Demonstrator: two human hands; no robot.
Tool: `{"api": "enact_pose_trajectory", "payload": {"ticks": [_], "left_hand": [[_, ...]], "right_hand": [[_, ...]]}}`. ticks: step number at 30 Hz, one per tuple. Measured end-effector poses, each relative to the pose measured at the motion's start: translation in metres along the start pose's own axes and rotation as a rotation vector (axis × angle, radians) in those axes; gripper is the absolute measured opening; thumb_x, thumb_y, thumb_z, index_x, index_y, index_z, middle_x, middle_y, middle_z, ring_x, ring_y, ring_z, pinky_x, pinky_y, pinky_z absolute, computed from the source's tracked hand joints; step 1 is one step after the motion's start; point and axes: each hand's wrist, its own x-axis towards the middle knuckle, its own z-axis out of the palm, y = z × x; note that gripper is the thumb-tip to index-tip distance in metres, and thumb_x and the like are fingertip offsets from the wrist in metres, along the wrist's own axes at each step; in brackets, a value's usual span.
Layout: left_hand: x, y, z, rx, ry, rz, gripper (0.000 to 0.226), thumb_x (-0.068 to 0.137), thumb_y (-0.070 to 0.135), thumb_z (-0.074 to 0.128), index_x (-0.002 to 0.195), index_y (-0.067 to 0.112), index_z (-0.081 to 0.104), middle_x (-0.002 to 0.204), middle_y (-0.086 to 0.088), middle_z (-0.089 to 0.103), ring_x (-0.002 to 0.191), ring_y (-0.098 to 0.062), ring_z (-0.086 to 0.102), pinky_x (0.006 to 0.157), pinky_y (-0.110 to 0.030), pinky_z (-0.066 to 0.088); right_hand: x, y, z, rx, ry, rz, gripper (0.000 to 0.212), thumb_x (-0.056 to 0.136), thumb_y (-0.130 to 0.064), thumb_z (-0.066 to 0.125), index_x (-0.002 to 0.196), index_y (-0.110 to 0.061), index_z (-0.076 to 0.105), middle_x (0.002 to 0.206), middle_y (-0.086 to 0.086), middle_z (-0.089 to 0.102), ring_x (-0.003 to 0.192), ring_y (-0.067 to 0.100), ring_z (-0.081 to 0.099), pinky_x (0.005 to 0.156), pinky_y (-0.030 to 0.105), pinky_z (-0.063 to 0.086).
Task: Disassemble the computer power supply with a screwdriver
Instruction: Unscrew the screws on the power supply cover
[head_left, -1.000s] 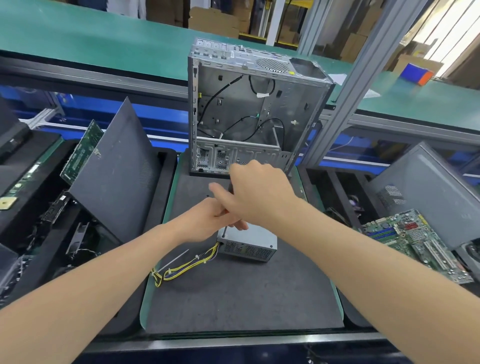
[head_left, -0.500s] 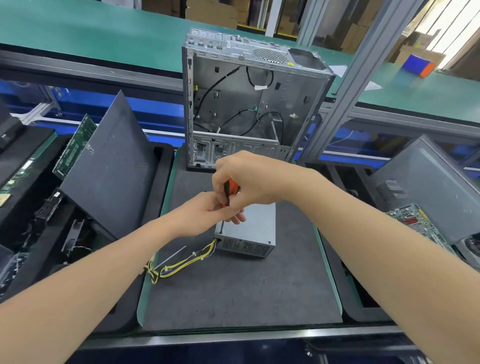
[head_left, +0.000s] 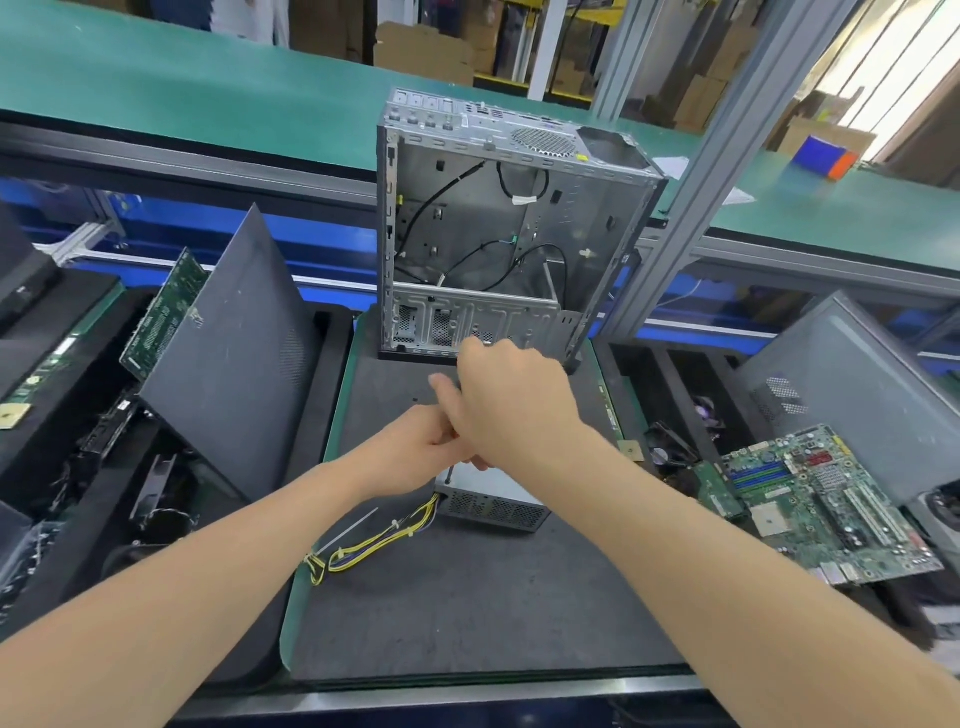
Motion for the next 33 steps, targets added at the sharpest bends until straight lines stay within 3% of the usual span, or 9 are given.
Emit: {"api": "enact_pose_trajectory", "payload": {"ticks": [3,6,8,13,20,24,26,28,33], "left_hand": [[0.001,0.001,-0.003,-0.080,-0.013,0.016,0.028,0.098,0.055,0.051,0.098,0.041,0.075,0.099,0.024,0.077,0.098,0.006,0.070,0.083,-0.012,0.050],[0.001,0.001,-0.009,-0.137,-0.021,0.031,0.023,0.106,0.041,0.055,0.117,0.023,0.066,0.114,0.011,0.077,0.106,-0.011,0.074,0.095,-0.030,0.055],[0.002,0.003,-0.012,-0.141,-0.024,0.025,0.023,0.105,0.039,0.056,0.121,0.023,0.062,0.116,0.011,0.077,0.107,-0.012,0.074,0.097,-0.032,0.055],[0.000,0.005,-0.013,-0.077,-0.040,0.005,0.018,0.106,0.039,0.058,0.115,0.028,0.069,0.115,0.015,0.077,0.108,-0.007,0.072,0.102,-0.034,0.052],[0.000,-0.001,-0.014,-0.088,-0.033,0.013,0.021,0.106,0.039,0.059,0.112,0.025,0.074,0.111,0.013,0.078,0.109,-0.007,0.072,0.101,-0.029,0.050],[-0.001,0.002,-0.012,-0.086,-0.028,-0.002,0.020,0.099,0.054,0.057,0.102,0.045,0.074,0.107,0.019,0.077,0.106,0.002,0.070,0.089,-0.010,0.048],[-0.001,0.005,-0.012,-0.036,-0.009,-0.008,0.015,0.091,0.063,0.053,0.096,0.063,0.067,0.103,0.030,0.074,0.102,0.013,0.066,0.079,0.000,0.044],[0.001,0.006,-0.012,-0.013,0.005,0.011,0.013,0.092,0.063,0.052,0.094,0.064,0.064,0.101,0.033,0.073,0.099,0.015,0.066,0.076,0.001,0.042],[0.002,0.002,-0.013,-0.153,-0.007,0.009,0.017,0.105,0.038,0.061,0.116,0.026,0.067,0.111,0.013,0.077,0.106,-0.006,0.073,0.091,-0.018,0.053]], "right_hand": [[0.010,0.012,-0.004,0.141,-0.099,-0.090,0.027,0.100,-0.040,0.056,0.093,-0.017,0.044,0.070,0.000,0.042,0.070,0.031,0.049,0.060,0.035,0.037],[0.019,0.031,-0.017,0.345,-0.293,-0.246,0.010,0.091,-0.026,0.063,0.094,-0.023,0.054,0.079,-0.008,0.057,0.073,0.017,0.056,0.062,0.035,0.047],[0.026,0.040,-0.023,0.368,-0.374,-0.355,0.013,0.086,-0.019,0.066,0.095,-0.025,0.060,0.081,-0.013,0.060,0.075,0.004,0.054,0.064,0.032,0.048],[0.038,0.051,-0.025,0.309,-0.455,-0.533,0.017,0.074,-0.016,0.073,0.083,-0.029,0.067,0.093,-0.010,0.056,0.085,-0.001,0.051,0.074,0.030,0.049],[0.020,0.039,-0.021,0.356,-0.334,-0.390,0.010,0.087,-0.032,0.065,0.096,-0.026,0.065,0.086,-0.009,0.063,0.089,0.014,0.058,0.075,0.039,0.053],[0.009,0.012,-0.009,-0.051,-0.025,-0.073,0.050,0.098,-0.066,0.040,0.081,-0.020,0.047,0.063,-0.001,0.039,0.066,0.030,0.050,0.057,0.034,0.037],[0.008,0.004,-0.003,-0.041,-0.019,-0.014,0.043,0.101,-0.057,0.045,0.083,-0.019,0.045,0.063,-0.001,0.031,0.069,0.032,0.052,0.058,0.035,0.036],[0.012,0.005,-0.001,0.003,-0.049,-0.032,0.030,0.102,-0.041,0.052,0.085,-0.017,0.045,0.065,0.000,0.032,0.075,0.034,0.055,0.060,0.035,0.036],[0.018,0.025,-0.010,0.243,-0.220,-0.224,0.008,0.092,-0.026,0.061,0.090,-0.021,0.055,0.079,-0.001,0.058,0.078,0.029,0.060,0.058,0.034,0.044]]}}
